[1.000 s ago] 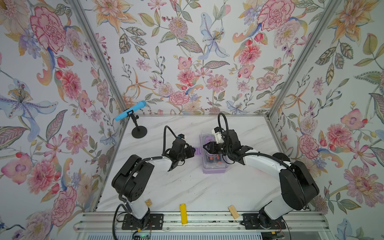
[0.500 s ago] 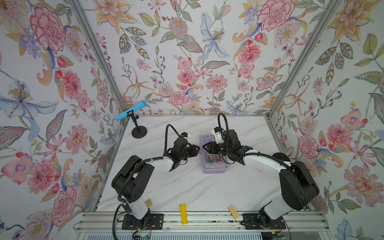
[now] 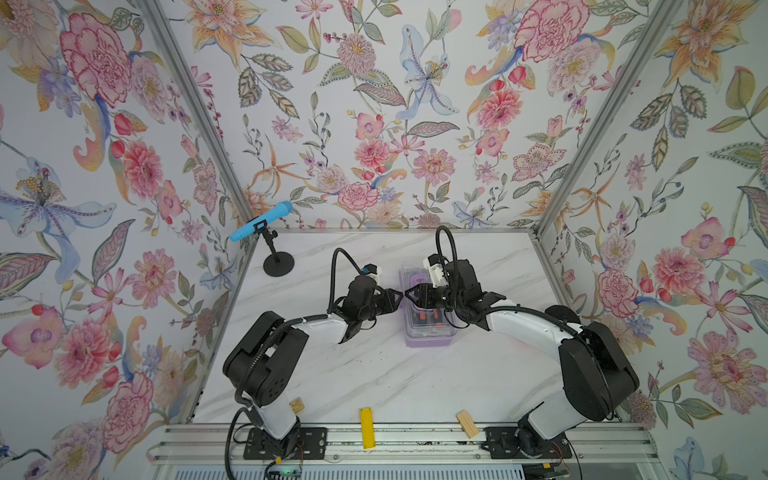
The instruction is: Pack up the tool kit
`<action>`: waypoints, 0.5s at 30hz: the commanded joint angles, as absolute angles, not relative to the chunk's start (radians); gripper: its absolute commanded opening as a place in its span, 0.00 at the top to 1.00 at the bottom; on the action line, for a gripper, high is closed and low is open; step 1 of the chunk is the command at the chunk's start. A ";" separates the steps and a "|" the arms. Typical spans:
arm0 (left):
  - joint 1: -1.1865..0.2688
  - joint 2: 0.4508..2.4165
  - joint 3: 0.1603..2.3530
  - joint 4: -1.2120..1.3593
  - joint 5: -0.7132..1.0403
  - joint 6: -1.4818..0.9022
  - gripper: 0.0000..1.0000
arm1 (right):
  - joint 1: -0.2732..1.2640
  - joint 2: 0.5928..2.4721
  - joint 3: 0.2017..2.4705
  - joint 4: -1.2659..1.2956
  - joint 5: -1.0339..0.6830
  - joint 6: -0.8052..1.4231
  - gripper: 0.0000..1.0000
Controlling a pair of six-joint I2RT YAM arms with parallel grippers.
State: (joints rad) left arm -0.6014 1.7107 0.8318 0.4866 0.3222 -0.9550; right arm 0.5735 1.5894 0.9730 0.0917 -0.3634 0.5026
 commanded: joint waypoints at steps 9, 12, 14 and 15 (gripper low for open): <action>-0.624 1.658 0.774 0.620 0.371 -0.997 0.63 | 0.580 1.647 0.909 -0.149 -0.345 0.514 0.54; -0.627 1.670 0.760 0.656 0.380 -1.015 0.65 | 0.581 1.652 0.910 -0.151 -0.345 0.513 0.54; -0.629 1.682 0.755 0.675 0.388 -1.022 0.68 | 0.581 1.653 0.910 -0.150 -0.346 0.512 0.54; -0.630 1.688 0.754 0.680 0.389 -1.026 0.70 | 0.582 1.654 0.910 -0.150 -0.345 0.514 0.54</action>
State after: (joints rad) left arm -0.6106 1.6825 0.7696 0.6167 0.3443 -1.0061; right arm 0.5743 1.5898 0.9733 0.0917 -0.3637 0.5026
